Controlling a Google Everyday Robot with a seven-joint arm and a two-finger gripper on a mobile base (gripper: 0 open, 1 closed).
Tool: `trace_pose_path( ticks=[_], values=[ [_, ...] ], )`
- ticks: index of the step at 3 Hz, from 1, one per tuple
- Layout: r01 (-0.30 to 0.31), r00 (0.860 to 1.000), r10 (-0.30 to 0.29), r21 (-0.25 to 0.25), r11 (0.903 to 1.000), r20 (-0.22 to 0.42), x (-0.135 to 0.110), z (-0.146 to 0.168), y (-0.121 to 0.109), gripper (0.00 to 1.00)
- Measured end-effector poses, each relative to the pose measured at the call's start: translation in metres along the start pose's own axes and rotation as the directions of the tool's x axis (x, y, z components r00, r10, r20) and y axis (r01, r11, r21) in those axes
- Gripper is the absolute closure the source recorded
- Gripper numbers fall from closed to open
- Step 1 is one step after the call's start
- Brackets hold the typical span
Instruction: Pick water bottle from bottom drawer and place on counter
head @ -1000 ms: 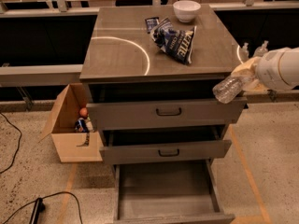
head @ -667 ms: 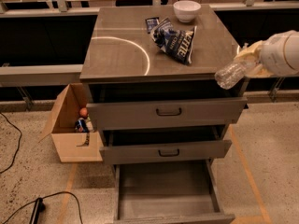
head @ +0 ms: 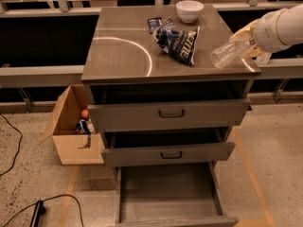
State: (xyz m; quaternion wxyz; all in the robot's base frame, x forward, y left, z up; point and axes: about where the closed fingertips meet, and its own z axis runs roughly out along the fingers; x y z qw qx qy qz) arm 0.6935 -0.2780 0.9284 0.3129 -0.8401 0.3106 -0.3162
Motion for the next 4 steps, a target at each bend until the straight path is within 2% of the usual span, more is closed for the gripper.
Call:
trace_pose_path(
  ticks=[1,2,4],
  values=[
    [-0.059,0.998,0.058,0.043,0.9974,0.016,0.011,0.043,-0.011,1.0],
    [-0.046,0.999,0.046,0.072,0.9963,0.009,0.009,0.069,-0.029,0.84],
    [0.002,1.0,-0.001,0.068,0.9977,-0.021,0.006,0.086,-0.046,0.39]
  ],
)
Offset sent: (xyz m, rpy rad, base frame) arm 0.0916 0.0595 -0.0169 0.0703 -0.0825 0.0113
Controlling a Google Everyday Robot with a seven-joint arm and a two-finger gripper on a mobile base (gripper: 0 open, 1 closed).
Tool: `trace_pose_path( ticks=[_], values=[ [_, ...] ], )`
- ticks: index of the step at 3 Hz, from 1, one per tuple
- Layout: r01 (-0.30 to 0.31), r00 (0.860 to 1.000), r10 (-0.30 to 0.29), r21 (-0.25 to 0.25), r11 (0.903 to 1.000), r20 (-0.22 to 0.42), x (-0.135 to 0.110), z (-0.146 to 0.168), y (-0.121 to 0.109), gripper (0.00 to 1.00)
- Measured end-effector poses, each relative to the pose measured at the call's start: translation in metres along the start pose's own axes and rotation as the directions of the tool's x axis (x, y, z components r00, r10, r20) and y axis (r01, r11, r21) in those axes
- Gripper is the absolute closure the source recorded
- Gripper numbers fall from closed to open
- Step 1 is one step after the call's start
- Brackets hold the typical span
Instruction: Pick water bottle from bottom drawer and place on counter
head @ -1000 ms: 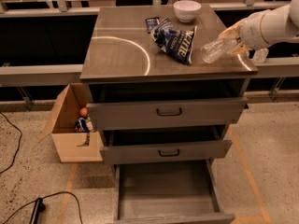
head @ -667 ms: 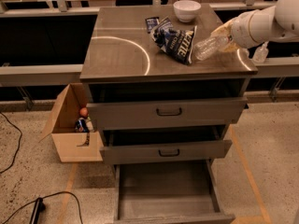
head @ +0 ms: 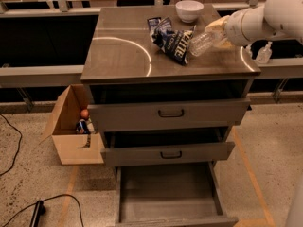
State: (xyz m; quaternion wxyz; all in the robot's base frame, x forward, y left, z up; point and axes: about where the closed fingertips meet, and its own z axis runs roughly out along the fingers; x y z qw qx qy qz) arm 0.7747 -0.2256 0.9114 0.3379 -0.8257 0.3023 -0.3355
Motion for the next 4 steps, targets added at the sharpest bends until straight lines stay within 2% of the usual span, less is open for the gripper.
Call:
trace_pose_path(
  ticks=[1,2,3,4],
  values=[
    [0.028,1.0,-0.028,-0.029,0.9992,-0.005,-0.0031,0.0057,-0.0017,0.17],
    [0.047,0.999,-0.047,-0.052,0.9975,-0.005,-0.0034,0.0083,-0.0001,0.0],
    [0.065,0.998,-0.065,-0.066,0.9957,0.0,-0.0055,0.0105,0.0009,0.15],
    [0.077,0.997,-0.078,-0.082,0.9936,-0.006,-0.0033,0.009,0.0025,0.02]
  ],
)
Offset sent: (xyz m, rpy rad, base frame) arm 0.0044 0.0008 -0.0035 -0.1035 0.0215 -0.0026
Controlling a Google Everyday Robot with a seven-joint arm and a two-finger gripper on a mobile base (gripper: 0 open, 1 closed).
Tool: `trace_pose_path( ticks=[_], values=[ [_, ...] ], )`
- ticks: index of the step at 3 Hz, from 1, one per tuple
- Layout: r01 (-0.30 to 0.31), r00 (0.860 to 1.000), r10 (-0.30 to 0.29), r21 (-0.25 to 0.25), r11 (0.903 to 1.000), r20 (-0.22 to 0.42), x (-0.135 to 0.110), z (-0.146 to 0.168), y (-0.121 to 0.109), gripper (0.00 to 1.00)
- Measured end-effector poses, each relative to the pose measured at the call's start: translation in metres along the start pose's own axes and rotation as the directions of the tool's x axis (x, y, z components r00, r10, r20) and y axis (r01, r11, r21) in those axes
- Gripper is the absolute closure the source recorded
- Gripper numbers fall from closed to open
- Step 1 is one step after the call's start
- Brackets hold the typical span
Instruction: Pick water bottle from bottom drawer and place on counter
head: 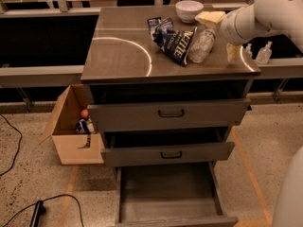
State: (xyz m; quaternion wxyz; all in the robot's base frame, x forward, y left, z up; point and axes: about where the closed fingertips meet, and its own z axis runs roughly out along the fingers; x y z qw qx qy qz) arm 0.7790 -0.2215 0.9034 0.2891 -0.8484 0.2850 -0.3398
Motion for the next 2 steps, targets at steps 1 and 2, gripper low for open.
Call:
trace_pose_path(
  ticks=[1,2],
  values=[
    [0.01,0.997,-0.013,-0.032,0.9994,-0.077,0.016,-0.018,0.006,0.0],
    [0.015,0.985,-0.035,-0.116,0.9932,-0.171,0.036,-0.035,0.023,0.0]
  ],
)
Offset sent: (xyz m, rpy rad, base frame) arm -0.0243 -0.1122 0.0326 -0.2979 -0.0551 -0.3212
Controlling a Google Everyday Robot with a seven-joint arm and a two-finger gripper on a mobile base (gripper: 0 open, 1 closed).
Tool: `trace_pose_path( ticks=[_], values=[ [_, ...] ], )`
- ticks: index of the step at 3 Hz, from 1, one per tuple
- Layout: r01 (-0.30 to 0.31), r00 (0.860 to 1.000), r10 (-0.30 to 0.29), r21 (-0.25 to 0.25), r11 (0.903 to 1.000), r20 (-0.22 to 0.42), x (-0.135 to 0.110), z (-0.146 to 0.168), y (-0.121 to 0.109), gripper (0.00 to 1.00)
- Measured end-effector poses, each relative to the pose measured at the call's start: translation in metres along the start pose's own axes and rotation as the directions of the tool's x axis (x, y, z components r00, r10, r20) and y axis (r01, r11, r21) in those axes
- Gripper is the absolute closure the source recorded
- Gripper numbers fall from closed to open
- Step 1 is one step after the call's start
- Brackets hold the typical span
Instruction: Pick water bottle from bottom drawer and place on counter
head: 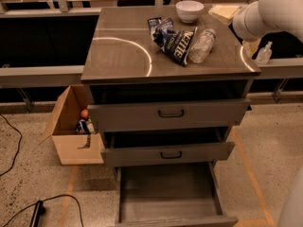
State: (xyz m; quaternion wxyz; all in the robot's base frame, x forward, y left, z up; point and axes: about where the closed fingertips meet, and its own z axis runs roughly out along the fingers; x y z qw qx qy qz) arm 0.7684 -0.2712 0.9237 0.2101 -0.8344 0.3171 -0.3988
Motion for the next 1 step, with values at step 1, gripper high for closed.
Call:
trace_pose_path(
  ticks=[1],
  values=[
    [0.01,0.999,-0.011,-0.04,0.9992,-0.033,0.0108,-0.002,0.0139,0.0]
  ],
)
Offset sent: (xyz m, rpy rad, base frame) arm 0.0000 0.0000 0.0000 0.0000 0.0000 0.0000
